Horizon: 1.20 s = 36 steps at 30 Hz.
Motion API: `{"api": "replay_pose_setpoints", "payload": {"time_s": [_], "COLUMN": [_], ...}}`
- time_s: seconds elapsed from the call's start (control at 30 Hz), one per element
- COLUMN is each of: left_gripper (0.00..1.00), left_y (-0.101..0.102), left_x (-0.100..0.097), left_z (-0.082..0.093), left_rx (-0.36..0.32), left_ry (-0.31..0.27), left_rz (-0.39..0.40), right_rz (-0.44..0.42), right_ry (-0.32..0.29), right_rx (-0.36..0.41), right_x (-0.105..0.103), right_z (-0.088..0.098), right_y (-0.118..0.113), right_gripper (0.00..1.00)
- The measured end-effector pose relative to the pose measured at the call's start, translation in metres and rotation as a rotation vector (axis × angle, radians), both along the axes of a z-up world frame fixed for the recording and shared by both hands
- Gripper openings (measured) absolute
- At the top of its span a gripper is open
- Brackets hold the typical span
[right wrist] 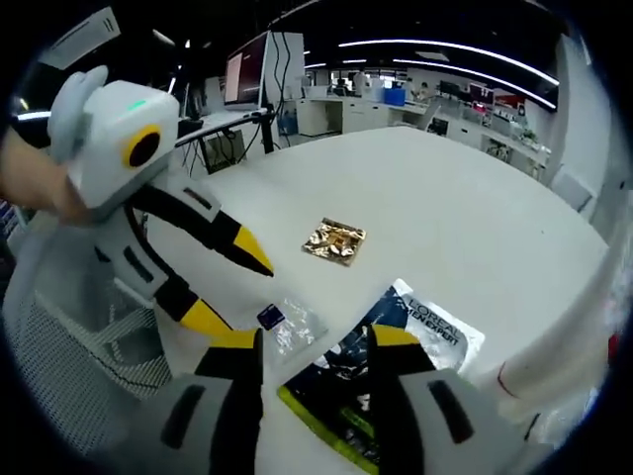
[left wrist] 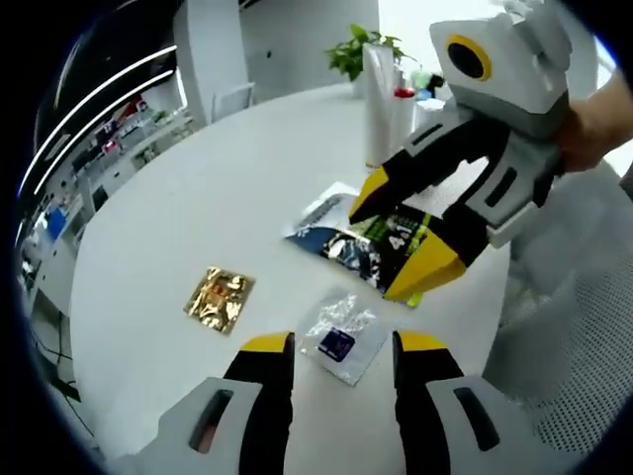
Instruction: Arrange the skincare products in the storage area until every visible bottle or jar stands upright without overlapping.
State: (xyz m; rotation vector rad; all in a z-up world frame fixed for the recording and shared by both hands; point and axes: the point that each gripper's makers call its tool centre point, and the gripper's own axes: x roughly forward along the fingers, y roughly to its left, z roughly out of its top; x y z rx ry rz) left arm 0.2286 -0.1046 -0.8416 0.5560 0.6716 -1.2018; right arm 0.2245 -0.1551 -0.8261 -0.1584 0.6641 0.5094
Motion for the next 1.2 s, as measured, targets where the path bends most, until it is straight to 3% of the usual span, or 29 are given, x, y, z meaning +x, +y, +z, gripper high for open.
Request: {"api": "replay_pose_setpoints", "payload": {"time_s": [0.2, 0.47, 0.73, 1.0, 1.2], "left_gripper": [0.43, 0.50, 0.57, 0.64, 0.72], "left_y": [0.006, 0.016, 0.024, 0.031, 0.034], "left_x": [-0.009, -0.017, -0.027, -0.035, -0.042], "left_z": [0.009, 0.022, 0.033, 0.045, 0.055], "left_rx": [-0.010, -0.069, -0.119, -0.161, -0.187], "left_ry": [0.002, 0.040, 0.072, 0.099, 0.122], "left_rz": [0.013, 0.101, 0.168, 0.219, 0.240], "right_rz": [-0.013, -0.045, -0.119, -0.248, -0.355], "right_ry": [-0.012, -0.013, 0.012, -0.072, -0.099], "right_rx": [0.032, 0.050, 0.058, 0.088, 0.061], "right_x": [-0.018, -0.047, -0.073, -0.081, -0.092], "right_z": [0.007, 0.015, 0.010, 0.048, 0.060], "right_y": [-0.003, -0.011, -0.031, -0.069, -0.101], "right_gripper": [0.52, 0.61, 0.66, 0.75, 0.83]}}
